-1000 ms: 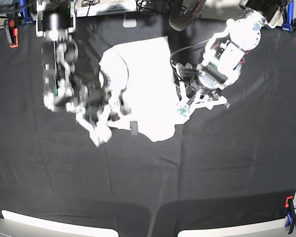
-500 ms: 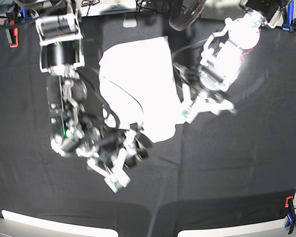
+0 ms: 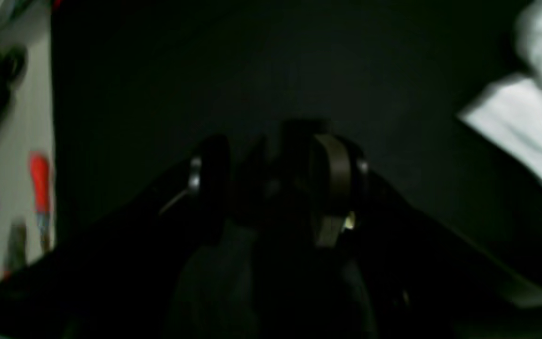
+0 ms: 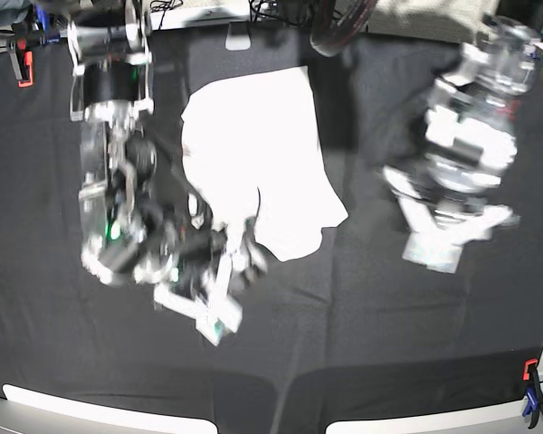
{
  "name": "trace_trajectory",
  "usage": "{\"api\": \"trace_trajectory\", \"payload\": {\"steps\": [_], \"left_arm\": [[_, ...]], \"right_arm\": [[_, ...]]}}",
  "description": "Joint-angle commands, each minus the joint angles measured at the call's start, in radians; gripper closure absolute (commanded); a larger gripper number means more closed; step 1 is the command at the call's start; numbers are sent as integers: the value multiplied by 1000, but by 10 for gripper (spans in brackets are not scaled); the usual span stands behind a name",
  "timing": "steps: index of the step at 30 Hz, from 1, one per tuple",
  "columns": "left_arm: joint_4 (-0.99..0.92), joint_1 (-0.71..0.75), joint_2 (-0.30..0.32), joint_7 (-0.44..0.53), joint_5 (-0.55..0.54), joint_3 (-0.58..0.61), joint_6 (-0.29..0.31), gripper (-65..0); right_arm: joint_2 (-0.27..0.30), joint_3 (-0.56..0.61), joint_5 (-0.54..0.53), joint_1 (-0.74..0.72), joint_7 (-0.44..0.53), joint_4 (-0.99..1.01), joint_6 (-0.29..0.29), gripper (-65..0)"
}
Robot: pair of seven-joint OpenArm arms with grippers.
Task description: Layout the t-shirt on the table in an organized manner, then fold the t-shirt properly
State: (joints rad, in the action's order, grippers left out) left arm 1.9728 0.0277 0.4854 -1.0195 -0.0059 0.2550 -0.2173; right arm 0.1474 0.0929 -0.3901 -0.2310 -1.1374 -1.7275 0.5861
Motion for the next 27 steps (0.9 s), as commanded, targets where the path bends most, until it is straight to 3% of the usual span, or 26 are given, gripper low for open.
{"api": "trace_trajectory", "payload": {"steps": [1, 4, 8, 16, 22, 27], "left_arm": [[18, 5, 17, 1, -53, -55, 30, -258], [18, 66, 40, -42, -272, -199, 171, -249], [32, 176, 82, -43, -453, -354, 267, -249], [197, 455, 86, -61, -526, -575, 365, -249], [302, 688, 86, -49, -526, -684, 426, -249], [320, 863, 85, -25, -526, -748, 439, -249]], "right_arm": [[2, -16, -13, -5, 8, -33, 5, -235], [2, -71, -13, 64, 7, -80, 5, -235], [2, -178, -13, 174, 7, -179, 5, -235], [2, -332, -14, 480, 7, -363, 5, -235], [2, -350, -13, 712, 7, -469, 5, -235], [1, -350, -14, 908, 7, -550, 5, -235]]}}
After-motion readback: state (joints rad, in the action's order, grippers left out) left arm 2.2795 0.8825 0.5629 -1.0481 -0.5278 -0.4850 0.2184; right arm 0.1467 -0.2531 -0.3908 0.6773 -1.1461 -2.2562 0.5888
